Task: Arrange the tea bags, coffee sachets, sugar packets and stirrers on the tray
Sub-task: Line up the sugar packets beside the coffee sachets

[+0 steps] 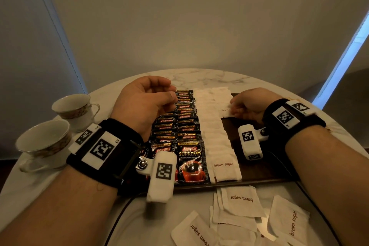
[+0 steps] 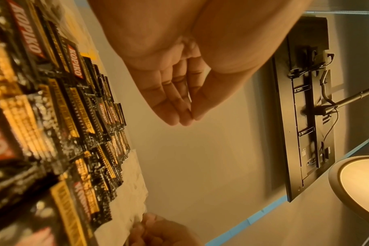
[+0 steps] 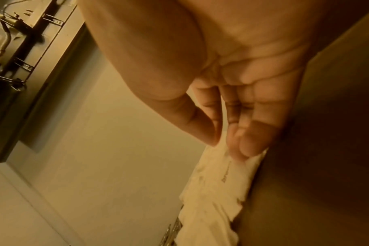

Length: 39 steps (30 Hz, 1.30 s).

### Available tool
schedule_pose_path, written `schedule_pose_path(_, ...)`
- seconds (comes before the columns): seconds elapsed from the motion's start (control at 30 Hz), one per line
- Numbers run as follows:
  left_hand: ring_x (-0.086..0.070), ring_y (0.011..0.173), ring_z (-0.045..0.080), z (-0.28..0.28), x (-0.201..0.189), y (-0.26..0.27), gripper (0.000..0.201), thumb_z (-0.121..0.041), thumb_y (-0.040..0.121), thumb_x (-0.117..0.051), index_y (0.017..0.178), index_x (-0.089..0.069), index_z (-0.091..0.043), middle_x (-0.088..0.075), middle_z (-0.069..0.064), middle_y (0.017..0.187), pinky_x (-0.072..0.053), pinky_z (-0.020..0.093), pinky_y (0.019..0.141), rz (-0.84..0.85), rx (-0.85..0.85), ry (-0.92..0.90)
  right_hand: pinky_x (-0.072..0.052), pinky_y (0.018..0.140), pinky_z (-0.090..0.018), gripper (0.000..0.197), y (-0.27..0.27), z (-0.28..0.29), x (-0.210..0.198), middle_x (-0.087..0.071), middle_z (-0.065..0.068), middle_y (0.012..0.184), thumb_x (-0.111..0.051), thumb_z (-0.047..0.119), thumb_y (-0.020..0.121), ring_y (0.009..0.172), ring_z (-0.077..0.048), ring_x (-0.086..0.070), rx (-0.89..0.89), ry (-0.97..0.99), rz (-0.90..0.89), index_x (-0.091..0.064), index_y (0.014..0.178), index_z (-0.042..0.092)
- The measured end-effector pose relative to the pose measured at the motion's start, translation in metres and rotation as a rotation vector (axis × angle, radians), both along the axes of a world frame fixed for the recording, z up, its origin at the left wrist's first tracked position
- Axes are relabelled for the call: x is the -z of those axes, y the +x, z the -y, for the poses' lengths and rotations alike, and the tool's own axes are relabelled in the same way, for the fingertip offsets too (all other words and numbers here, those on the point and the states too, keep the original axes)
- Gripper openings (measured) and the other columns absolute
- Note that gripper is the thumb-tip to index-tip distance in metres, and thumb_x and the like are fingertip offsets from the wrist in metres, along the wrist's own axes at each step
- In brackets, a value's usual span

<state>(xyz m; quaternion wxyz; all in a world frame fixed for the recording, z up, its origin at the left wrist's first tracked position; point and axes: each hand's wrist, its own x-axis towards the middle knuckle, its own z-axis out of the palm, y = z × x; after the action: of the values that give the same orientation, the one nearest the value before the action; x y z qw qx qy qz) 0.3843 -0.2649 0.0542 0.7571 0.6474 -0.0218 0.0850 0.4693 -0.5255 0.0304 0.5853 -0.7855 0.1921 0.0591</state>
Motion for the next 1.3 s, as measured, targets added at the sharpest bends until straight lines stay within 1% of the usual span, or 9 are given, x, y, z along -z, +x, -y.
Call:
schedule_pose_path(0.13,-0.071,0.076,0.017,0.006,-0.005,-0.009,0.021,0.007,0.088,-0.07,0.1,-0.068,-0.01,-0.074,0.006,0.094,-0.061,0.027,0.067,-0.022,0.012,-0.002,-0.05,0.075,-0.031,0.021,-0.018,-0.006,-0.021,-0.065,-0.012,0.08,-0.059,0.005,0.098,0.072,-0.02,-0.06,-0.098,0.016,0.036,-0.065,0.116,-0.003)
schedule_pose_path(0.23,-0.07,0.072,0.016,0.013,-0.01,-0.018,0.013,-0.001,0.09,-0.072,0.096,-0.069,-0.012,-0.074,0.006,0.092,-0.059,0.026,0.062,-0.04,0.025,0.003,-0.055,0.077,-0.031,0.018,-0.049,-0.024,-0.047,-0.069,-0.011,0.096,-0.062,0.01,0.098,0.082,-0.02,-0.065,-0.247,-0.055,0.16,-0.068,0.114,0.004)
schedule_pose_path(0.37,-0.065,0.057,0.013,0.019,-0.02,-0.041,0.004,-0.013,0.097,-0.065,0.095,-0.067,-0.011,-0.073,0.003,0.08,-0.054,0.025,0.051,-0.035,0.013,0.034,-0.056,0.068,-0.03,0.014,-0.098,-0.052,-0.064,-0.077,-0.005,0.098,-0.072,0.022,0.092,0.081,-0.016,-0.07,-0.544,-0.344,0.131,-0.075,0.104,0.015)
schedule_pose_path(0.47,-0.063,0.054,0.017,0.013,-0.021,-0.069,0.006,-0.01,0.096,-0.066,0.091,-0.069,-0.009,-0.071,0.005,0.075,-0.054,0.026,0.048,-0.054,0.106,0.23,-0.055,0.061,-0.025,0.017,-0.137,-0.063,-0.066,-0.077,0.003,0.093,-0.078,0.031,0.086,0.081,-0.013,-0.073,-0.668,-0.584,0.123,-0.076,0.101,0.025)
schedule_pose_path(0.63,-0.067,0.066,0.009,0.0,-0.014,-0.12,0.01,-0.008,0.087,-0.078,0.094,-0.076,-0.016,-0.075,-0.002,0.076,-0.055,0.024,0.056,-0.162,0.375,0.757,-0.051,0.069,-0.028,0.04,-0.2,-0.071,-0.062,-0.071,0.009,0.095,-0.084,0.053,0.075,0.089,-0.011,-0.065,-0.839,-0.86,0.013,-0.071,0.109,0.036)
schedule_pose_path(0.8,-0.063,0.106,0.005,0.006,-0.004,-0.16,0.056,-0.035,0.072,-0.092,0.12,-0.063,-0.043,-0.063,-0.019,0.119,-0.057,0.035,0.098,-0.315,0.577,1.277,-0.051,0.086,-0.03,0.084,-0.233,-0.071,-0.049,-0.058,0.012,0.121,-0.085,0.066,0.065,0.106,-0.012,-0.057,-1.063,-1.056,-0.127,-0.054,0.137,0.038)
schedule_pose_path(1.0,-0.056,0.118,0.012,0.022,0.006,-0.171,0.099,-0.043,0.062,-0.096,0.147,-0.045,-0.039,-0.053,-0.011,0.14,-0.053,0.036,0.104,-0.313,0.588,1.385,-0.053,0.089,-0.036,0.112,-0.244,-0.073,-0.034,-0.041,0.002,0.136,-0.085,0.074,0.056,0.112,-0.019,-0.048,-1.11,-1.295,-0.113,-0.03,0.151,0.049)
schedule_pose_path(1.13,-0.059,0.11,0.011,0.029,0.006,-0.173,0.079,-0.041,0.071,-0.091,0.14,-0.054,-0.034,-0.061,-0.009,0.127,-0.055,0.032,0.096,-0.287,0.547,1.461,-0.055,0.087,-0.035,0.098,-0.243,-0.076,-0.033,-0.047,0.001,0.129,-0.088,0.064,0.063,0.107,-0.019,-0.053,-1.094,-1.311,-0.104,-0.039,0.146,0.047)
schedule_pose_path(1.3,-0.061,0.089,0.01,0.026,0.008,-0.17,0.039,-0.034,0.078,-0.088,0.109,-0.066,-0.027,-0.067,-0.005,0.101,-0.052,0.024,0.072,-0.295,0.483,1.451,-0.052,0.077,-0.027,0.067,-0.238,-0.08,-0.036,-0.057,0.001,0.121,-0.08,0.04,0.083,0.102,-0.017,-0.056,-1.076,-1.296,0.003,-0.05,0.142,0.034)
